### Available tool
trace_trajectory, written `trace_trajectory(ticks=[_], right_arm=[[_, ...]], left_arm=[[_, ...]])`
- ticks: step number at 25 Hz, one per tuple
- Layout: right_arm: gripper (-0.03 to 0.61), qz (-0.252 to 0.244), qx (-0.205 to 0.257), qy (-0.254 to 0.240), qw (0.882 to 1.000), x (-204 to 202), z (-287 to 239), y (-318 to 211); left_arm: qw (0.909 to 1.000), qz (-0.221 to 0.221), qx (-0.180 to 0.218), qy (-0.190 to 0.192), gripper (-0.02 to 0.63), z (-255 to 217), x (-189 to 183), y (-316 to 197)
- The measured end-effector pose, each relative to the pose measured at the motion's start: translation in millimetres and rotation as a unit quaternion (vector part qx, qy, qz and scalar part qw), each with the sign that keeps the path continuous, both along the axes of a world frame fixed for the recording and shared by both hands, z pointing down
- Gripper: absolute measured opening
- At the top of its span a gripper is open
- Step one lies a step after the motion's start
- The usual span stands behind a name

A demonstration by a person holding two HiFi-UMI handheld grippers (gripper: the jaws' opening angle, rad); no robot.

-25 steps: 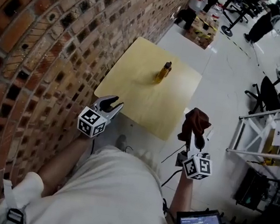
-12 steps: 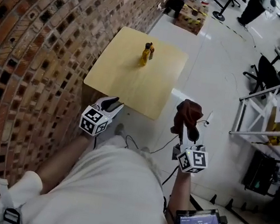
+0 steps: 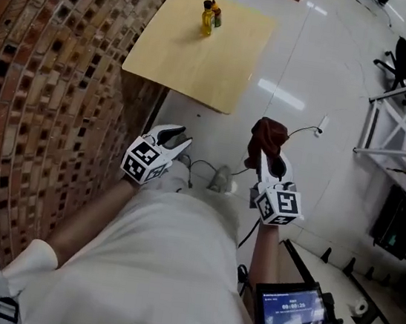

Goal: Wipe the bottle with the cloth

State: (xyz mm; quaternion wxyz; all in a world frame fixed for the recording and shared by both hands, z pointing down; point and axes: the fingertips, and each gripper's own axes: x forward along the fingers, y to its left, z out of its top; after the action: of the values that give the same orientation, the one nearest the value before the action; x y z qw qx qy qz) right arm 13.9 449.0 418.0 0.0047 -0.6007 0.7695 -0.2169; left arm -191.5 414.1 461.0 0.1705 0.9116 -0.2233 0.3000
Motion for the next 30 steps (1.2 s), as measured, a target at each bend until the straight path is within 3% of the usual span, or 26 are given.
trace_trajectory(ticks=[7, 12, 17, 26, 30], right_arm=[[0.071, 0.003, -0.002, 0.017, 1.000, -8.6, -9.8, 17.4], [0.069, 0.036, 0.021, 0.011, 0.999, -13.5, -39.0, 7.3], [0.069, 0.033, 0.025, 0.017, 0.999, -44.6, -44.9, -13.1], [0.069, 0.022, 0.031, 0.019, 0.999, -93.4, -49.4, -35.8], [0.069, 0.023, 0.031, 0.018, 0.999, -95.5, -49.7, -41.1]], left_arm=[[0.9986, -0.042, -0.022, 0.022, 0.149, 1.4, -18.4, -3.0], [0.9980, -0.052, 0.003, 0.037, 0.143, -15.2, -43.5, -30.1], [0.9954, -0.082, 0.009, 0.048, 0.137, -22.6, -83.3, -59.1], [0.9947, -0.089, 0.002, 0.050, 0.129, -11.5, -123.0, -75.5], [0.9954, -0.081, 0.003, 0.052, 0.127, -8.7, -118.9, -83.0]])
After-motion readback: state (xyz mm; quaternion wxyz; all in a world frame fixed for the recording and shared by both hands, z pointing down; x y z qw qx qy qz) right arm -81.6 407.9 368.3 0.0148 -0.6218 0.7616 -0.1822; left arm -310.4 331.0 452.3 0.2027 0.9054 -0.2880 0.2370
